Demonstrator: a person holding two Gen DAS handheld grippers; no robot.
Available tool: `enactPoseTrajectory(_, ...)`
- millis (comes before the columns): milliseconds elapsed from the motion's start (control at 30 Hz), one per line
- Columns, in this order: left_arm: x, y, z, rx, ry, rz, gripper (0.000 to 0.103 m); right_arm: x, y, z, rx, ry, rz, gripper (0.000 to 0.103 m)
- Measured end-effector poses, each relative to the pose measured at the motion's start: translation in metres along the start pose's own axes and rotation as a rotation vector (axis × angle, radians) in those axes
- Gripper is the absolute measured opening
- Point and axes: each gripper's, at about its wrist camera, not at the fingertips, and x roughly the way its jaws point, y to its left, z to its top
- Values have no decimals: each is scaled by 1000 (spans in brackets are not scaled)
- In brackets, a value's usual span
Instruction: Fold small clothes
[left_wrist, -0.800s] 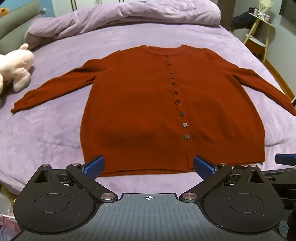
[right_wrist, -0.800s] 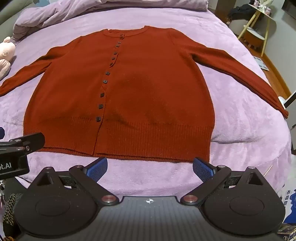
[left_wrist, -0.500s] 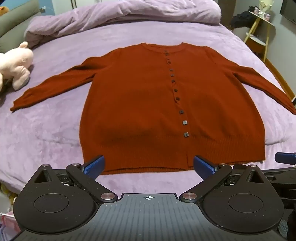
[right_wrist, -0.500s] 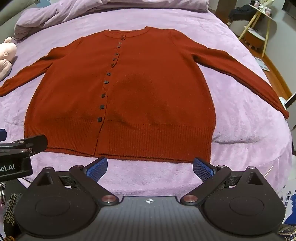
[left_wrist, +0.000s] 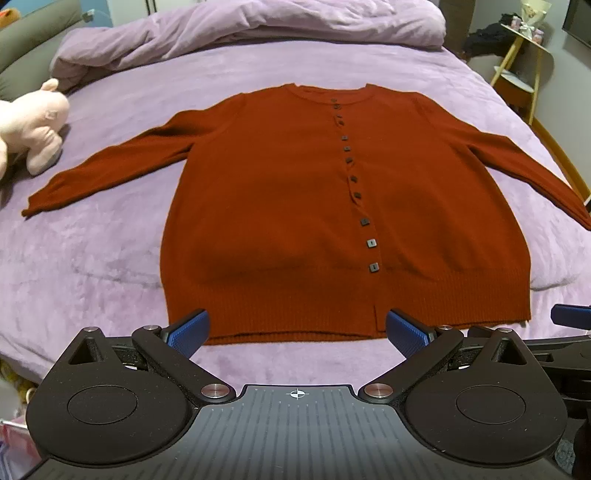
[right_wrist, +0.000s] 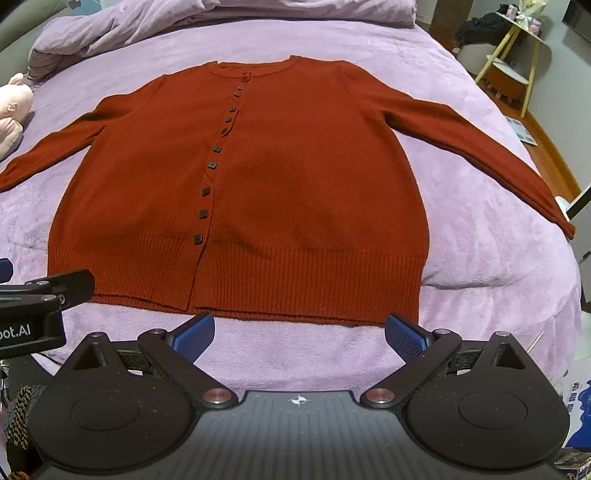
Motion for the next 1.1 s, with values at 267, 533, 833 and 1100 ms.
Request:
enactPoseTrajectory(267, 0, 0, 0, -1, 2, 3, 103, -1, -1, 0, 3, -1, -1, 99)
enactPoseTrajectory(533, 0, 1, 0, -2, 4, 5, 103, -2, -2, 0, 18, -11, 6, 99)
enactPoseTrajectory(833, 0, 1, -1, -4, 2, 4, 103, -4, -2, 0, 26, -19, 11, 99)
enactPoseTrajectory(1100, -1, 2, -2, -9, 2, 4, 103, -5, -2, 0, 28, -22, 17, 99)
